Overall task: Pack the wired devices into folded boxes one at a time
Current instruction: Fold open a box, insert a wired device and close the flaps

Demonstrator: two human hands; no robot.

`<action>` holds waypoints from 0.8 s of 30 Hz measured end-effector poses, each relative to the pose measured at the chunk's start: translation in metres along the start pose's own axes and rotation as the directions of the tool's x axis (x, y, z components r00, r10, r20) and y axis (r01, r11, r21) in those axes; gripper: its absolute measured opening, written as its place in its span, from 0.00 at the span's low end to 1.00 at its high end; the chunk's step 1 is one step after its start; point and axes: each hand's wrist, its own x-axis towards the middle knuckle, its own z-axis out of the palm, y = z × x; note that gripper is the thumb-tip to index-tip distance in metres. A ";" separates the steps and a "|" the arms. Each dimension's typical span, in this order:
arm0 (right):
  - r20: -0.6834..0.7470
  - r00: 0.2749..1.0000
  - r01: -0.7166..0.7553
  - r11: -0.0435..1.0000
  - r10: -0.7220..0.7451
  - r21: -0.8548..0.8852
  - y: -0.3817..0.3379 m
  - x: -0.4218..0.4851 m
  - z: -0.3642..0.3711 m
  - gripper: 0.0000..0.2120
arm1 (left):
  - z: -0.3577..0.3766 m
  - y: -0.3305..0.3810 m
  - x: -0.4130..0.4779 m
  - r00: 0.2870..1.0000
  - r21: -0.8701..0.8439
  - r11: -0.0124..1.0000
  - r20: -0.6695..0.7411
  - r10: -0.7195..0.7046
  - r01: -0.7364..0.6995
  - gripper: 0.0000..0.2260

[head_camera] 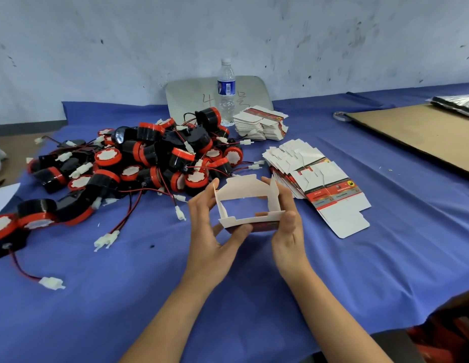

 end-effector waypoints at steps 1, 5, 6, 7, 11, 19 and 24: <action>-0.009 1.000 0.003 1.000 -0.003 -0.003 -0.001 0.000 0.001 0.37 | 0.000 0.001 0.000 1.000 -0.018 1.000 0.002 -0.013 0.013 0.32; -0.069 0.998 -0.004 0.998 0.000 -0.058 -0.004 -0.001 0.002 0.26 | -0.001 0.004 -0.001 0.999 -0.130 0.990 -0.001 -0.046 0.046 0.27; -0.073 0.997 -0.017 0.998 0.013 -0.061 -0.004 -0.001 0.002 0.22 | -0.001 0.005 -0.001 0.999 -0.152 0.988 -0.011 -0.041 0.039 0.25; -0.072 0.997 -0.031 0.998 0.027 -0.061 -0.003 -0.001 0.002 0.18 | -0.001 0.007 -0.001 0.999 -0.166 0.985 -0.026 -0.040 0.036 0.22; -0.061 0.997 -0.043 0.996 0.038 -0.080 -0.004 -0.001 0.002 0.12 | -0.001 0.011 0.000 0.997 -0.153 0.988 -0.067 -0.044 0.033 0.17; -0.069 0.998 -0.001 0.986 -0.011 -0.165 -0.001 -0.003 0.002 0.12 | -0.002 0.009 -0.001 0.994 -0.132 0.990 -0.095 -0.062 0.049 0.10; -0.062 0.996 0.046 0.975 -0.061 -0.217 0.001 -0.004 0.002 0.14 | -0.001 0.007 0.000 0.993 -0.113 0.993 -0.103 -0.050 0.038 0.09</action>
